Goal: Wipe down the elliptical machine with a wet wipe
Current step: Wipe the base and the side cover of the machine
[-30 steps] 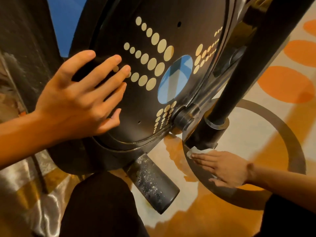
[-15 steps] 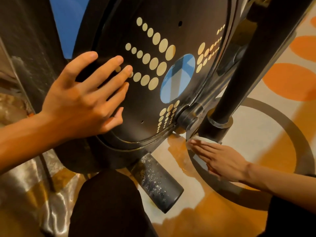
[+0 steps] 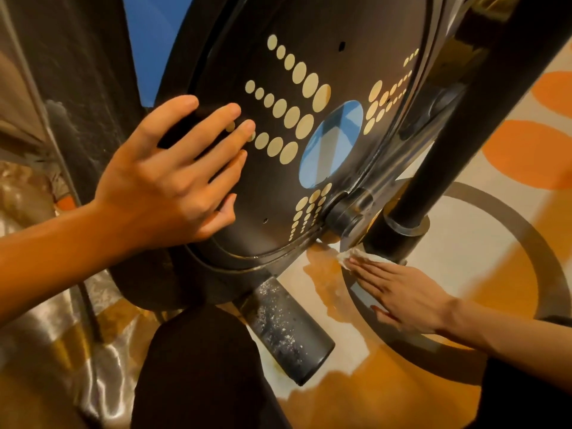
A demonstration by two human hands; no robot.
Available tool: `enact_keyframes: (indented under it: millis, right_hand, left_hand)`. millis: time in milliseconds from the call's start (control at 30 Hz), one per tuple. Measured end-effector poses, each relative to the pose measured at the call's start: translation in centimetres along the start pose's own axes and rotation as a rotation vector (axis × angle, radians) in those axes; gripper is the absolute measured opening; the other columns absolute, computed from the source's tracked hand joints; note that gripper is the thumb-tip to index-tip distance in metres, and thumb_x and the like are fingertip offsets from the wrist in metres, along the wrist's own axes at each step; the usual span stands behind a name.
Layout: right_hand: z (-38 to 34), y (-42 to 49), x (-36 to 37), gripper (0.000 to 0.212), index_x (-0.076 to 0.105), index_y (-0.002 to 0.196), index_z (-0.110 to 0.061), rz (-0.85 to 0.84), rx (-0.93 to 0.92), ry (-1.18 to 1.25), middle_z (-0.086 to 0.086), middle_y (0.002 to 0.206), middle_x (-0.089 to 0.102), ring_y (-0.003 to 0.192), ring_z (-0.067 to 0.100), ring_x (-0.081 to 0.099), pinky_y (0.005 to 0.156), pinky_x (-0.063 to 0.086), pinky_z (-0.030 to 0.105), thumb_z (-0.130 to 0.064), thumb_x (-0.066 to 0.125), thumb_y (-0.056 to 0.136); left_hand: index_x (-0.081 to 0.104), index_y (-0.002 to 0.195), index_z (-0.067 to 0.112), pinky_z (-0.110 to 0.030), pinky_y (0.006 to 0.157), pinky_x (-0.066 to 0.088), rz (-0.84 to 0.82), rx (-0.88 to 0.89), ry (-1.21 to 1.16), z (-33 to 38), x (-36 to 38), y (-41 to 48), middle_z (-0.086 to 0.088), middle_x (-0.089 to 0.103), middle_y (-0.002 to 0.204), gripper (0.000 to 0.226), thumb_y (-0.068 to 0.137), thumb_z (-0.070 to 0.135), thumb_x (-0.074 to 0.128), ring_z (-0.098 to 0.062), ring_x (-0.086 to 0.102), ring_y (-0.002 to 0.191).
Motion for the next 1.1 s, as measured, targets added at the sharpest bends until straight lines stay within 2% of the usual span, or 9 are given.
enact_keyframes:
  millis: [133, 300, 433, 533, 667, 800, 967, 1033, 1100]
  right_hand:
    - [3.8, -1.2, -3.0, 0.070, 0.038, 0.149, 0.004, 0.123, 0.108, -0.070, 0.024, 0.161, 0.029, 0.158, 0.028, 0.007, 0.128, -0.006, 0.040, -0.042, 0.037, 0.096]
    - [1.0, -0.9, 0.5, 0.064, 0.059, 0.137, 0.000, -0.013, -0.015, -0.029, 0.018, 0.154, 0.038, 0.154, 0.030, 0.023, 0.128, -0.009, 0.040, -0.042, 0.046, 0.092]
    - [-0.7, -1.0, 2.3, 0.059, 0.063, 0.128, 0.003, 0.028, -0.111, 0.004, 0.017, 0.150, 0.042, 0.154, 0.025, 0.002, 0.127, -0.012, 0.041, -0.030, 0.034, 0.089]
    - [0.4, -1.1, 0.8, 0.044, 0.066, 0.129, -0.005, 0.150, -0.187, 0.054, 0.011, 0.146, 0.053, 0.154, 0.018, 0.022, 0.128, -0.007, 0.038, -0.019, 0.052, 0.089]
    - [1.0, -0.3, 0.3, 0.052, 0.076, 0.118, -0.009, 0.082, -0.190, 0.113, 0.006, 0.133, 0.068, 0.128, 0.019, 0.062, 0.124, 0.026, 0.038, -0.015, 0.088, 0.068]
    - [-1.2, 1.0, -0.4, 0.038, 0.074, 0.124, -0.012, 0.203, -0.108, 0.291, 0.003, 0.134, 0.067, 0.127, 0.021, 0.063, 0.122, 0.021, 0.030, -0.015, 0.054, 0.092]
    - [-6.7, 4.9, -0.8, 0.034, 0.076, 0.120, -0.017, 0.253, 0.002, 0.543, 0.000, 0.126, 0.071, 0.120, 0.018, 0.065, 0.115, 0.035, 0.023, -0.010, 0.068, 0.088]
    - [-8.5, 6.5, -0.3, 0.048, 0.074, 0.124, -0.018, 0.155, 0.082, 0.682, 0.003, 0.127, 0.071, 0.121, 0.020, 0.065, 0.108, 0.043, 0.028, -0.007, 0.085, 0.078]
    - [-10.0, 7.4, 0.8, 0.051, 0.065, 0.138, -0.020, 0.059, 0.167, 0.771, 0.004, 0.139, 0.064, 0.132, 0.021, 0.057, 0.113, 0.038, 0.027, -0.013, 0.077, 0.089]
  left_hand:
    - [0.071, 0.123, -0.001, -0.053, 0.119, 0.024, 0.019, -0.014, -0.003, 0.0, -0.1, 0.0, -0.021, 0.058, 0.147, 0.043, 0.099, 0.031, 0.057, -0.039, 0.050, 0.142]
    - [0.072, 0.121, -0.001, -0.053, 0.118, 0.024, 0.026, -0.011, 0.000, 0.0, -0.2, 0.1, -0.021, 0.060, 0.145, 0.042, 0.098, 0.030, 0.057, -0.039, 0.052, 0.141]
    - [0.071, 0.121, -0.001, -0.054, 0.117, 0.026, 0.017, 0.007, 0.004, 0.1, 0.0, 0.1, -0.020, 0.060, 0.145, 0.043, 0.098, 0.031, 0.055, -0.039, 0.051, 0.141]
    - [0.071, 0.121, -0.002, -0.054, 0.117, 0.027, 0.014, -0.005, 0.000, 0.0, 0.0, 0.0, -0.020, 0.060, 0.145, 0.043, 0.099, 0.031, 0.055, -0.039, 0.050, 0.142]
    - [0.071, 0.122, -0.001, -0.054, 0.118, 0.028, -0.014, -0.023, -0.008, 0.0, -0.1, 0.1, -0.020, 0.060, 0.145, 0.045, 0.099, 0.032, 0.053, -0.039, 0.050, 0.142]
    - [0.071, 0.122, 0.000, -0.053, 0.120, 0.025, -0.070, -0.029, -0.003, 0.0, -0.2, 0.3, -0.019, 0.058, 0.148, 0.045, 0.100, 0.033, 0.050, -0.038, 0.047, 0.145]
    - [0.073, 0.115, 0.001, -0.052, 0.123, 0.023, -0.080, -0.086, -0.111, 0.6, -1.3, -0.2, -0.022, 0.046, 0.158, 0.040, 0.098, 0.030, 0.052, -0.039, 0.039, 0.150]
    - [0.073, 0.115, 0.002, -0.051, 0.125, 0.022, -0.086, -0.120, -0.170, 2.4, -1.8, -1.8, -0.022, 0.043, 0.159, 0.037, 0.095, 0.028, 0.056, -0.038, 0.038, 0.151]
    - [0.073, 0.118, 0.004, -0.050, 0.127, 0.017, -0.132, -0.166, -0.219, 4.8, -1.8, -4.0, -0.021, 0.040, 0.160, 0.037, 0.093, 0.027, 0.058, -0.036, 0.036, 0.151]
Point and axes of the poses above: each hand's wrist, its own y-axis towards the middle knuckle, its own x-axis out of the palm, z = x × y, the point moved 8 cm from there along y, towards the middle knuckle
